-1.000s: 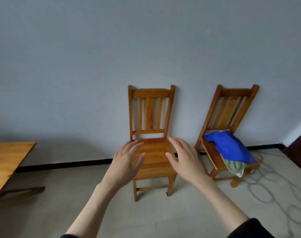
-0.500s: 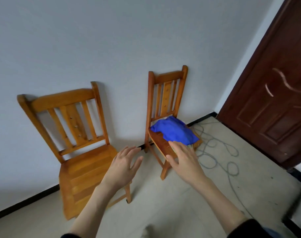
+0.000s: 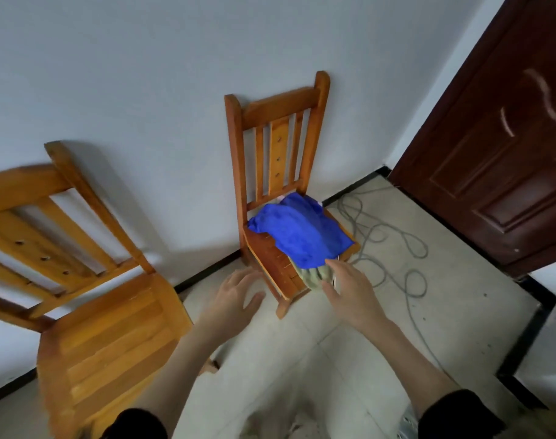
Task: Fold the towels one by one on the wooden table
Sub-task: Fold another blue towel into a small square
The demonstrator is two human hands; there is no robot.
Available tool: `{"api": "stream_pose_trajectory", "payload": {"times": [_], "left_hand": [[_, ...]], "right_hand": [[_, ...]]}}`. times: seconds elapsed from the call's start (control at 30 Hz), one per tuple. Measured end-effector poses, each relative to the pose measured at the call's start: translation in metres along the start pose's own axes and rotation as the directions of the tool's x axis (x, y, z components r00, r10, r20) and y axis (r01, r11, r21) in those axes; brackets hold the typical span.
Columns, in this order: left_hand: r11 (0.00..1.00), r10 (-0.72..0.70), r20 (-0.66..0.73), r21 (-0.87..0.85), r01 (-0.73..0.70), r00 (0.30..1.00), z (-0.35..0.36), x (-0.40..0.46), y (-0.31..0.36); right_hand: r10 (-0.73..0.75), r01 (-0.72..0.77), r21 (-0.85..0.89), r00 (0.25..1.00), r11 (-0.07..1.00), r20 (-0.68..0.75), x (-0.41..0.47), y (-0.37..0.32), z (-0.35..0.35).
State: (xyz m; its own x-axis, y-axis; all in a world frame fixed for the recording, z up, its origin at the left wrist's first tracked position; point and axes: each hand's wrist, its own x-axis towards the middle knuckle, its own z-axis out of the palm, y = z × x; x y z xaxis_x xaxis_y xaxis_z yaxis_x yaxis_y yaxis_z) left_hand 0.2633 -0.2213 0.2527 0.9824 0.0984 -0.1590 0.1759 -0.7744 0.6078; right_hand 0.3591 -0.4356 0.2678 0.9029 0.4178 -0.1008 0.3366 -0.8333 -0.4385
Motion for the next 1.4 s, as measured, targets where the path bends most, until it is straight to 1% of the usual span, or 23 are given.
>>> {"api": "stream_pose_trajectory", "payload": {"times": [0.07, 0.17, 0.3, 0.43, 0.57, 0.73, 0.8, 0.87, 0.93, 1.07, 1.13, 1.2, 1.23, 1.3, 1.4], "left_hand": [[1.000, -0.016, 0.037, -0.001, 0.016, 0.999, 0.018, 0.025, 0.002], [0.997, -0.077, 0.089, -0.020, 0.079, 0.993, 0.048, 0.064, 0.006], [0.982, -0.189, 0.140, -0.004, 0.191, 0.972, 0.093, 0.123, 0.010], [0.956, -0.284, 0.161, -0.020, 0.291, 0.945, 0.137, 0.181, 0.013], [0.960, -0.276, 0.154, 0.001, 0.279, 0.949, 0.183, 0.231, 0.010], [0.953, -0.301, 0.166, 0.020, 0.302, 0.939, 0.245, 0.265, -0.009], [0.958, -0.286, 0.188, 0.048, 0.282, 0.940, 0.267, 0.275, -0.020], [0.960, -0.281, 0.180, 0.056, 0.275, 0.943, 0.286, 0.284, -0.033], [0.964, -0.266, 0.169, 0.065, 0.258, 0.949, 0.300, 0.294, -0.042], [0.971, -0.223, 0.186, 0.127, 0.202, 0.957, 0.316, 0.310, -0.057], [0.970, -0.196, 0.189, 0.184, 0.161, 0.962, 0.322, 0.319, -0.061], [0.961, -0.185, 0.197, 0.242, 0.136, 0.963, 0.326, 0.328, -0.064], [0.955, -0.179, 0.191, 0.269, 0.124, 0.965, 0.327, 0.332, -0.065], [0.948, -0.187, 0.156, 0.288, 0.136, 0.970, 0.325, 0.337, -0.064], [0.954, -0.205, -0.006, 0.222, 0.202, 0.979, 0.313, 0.340, -0.053]], "right_hand": [[0.042, -0.042, -0.003, 0.999, 0.999, 0.034, 0.022, 0.024, 0.001], [0.036, -0.036, -0.001, 0.996, 0.999, 0.081, 0.057, 0.064, 0.007], [-0.026, 0.037, -0.058, 0.984, 0.998, 0.176, 0.111, 0.118, 0.022], [-0.073, 0.120, -0.138, 0.950, 0.983, 0.304, 0.162, 0.172, 0.043], [-0.091, 0.169, -0.174, 0.919, 0.970, 0.384, 0.206, 0.218, 0.078], [-0.139, 0.231, -0.173, 0.895, 0.957, 0.424, 0.236, 0.257, 0.140], [-0.138, 0.219, -0.176, 0.912, 0.960, 0.386, 0.244, 0.265, 0.166], [-0.143, 0.205, -0.193, 0.946, 0.959, 0.291, 0.250, 0.270, 0.192], [-0.175, 0.227, -0.240, 0.960, 0.944, 0.218, 0.256, 0.274, 0.212], [-0.289, 0.320, -0.307, 0.946, 0.896, 0.145, 0.267, 0.283, 0.236], [-0.317, 0.335, -0.335, 0.942, 0.881, 0.109, 0.272, 0.288, 0.240], [-0.315, 0.322, -0.331, 0.946, 0.887, 0.078, 0.277, 0.289, 0.241], [-0.307, 0.311, -0.305, 0.950, 0.900, 0.064, 0.278, 0.290, 0.240], [-0.292, 0.296, -0.185, 0.955, 0.937, 0.051, 0.280, 0.288, 0.235], [-0.302, 0.302, 0.008, 0.953, 0.953, 0.028, 0.283, 0.274, 0.217]]}}
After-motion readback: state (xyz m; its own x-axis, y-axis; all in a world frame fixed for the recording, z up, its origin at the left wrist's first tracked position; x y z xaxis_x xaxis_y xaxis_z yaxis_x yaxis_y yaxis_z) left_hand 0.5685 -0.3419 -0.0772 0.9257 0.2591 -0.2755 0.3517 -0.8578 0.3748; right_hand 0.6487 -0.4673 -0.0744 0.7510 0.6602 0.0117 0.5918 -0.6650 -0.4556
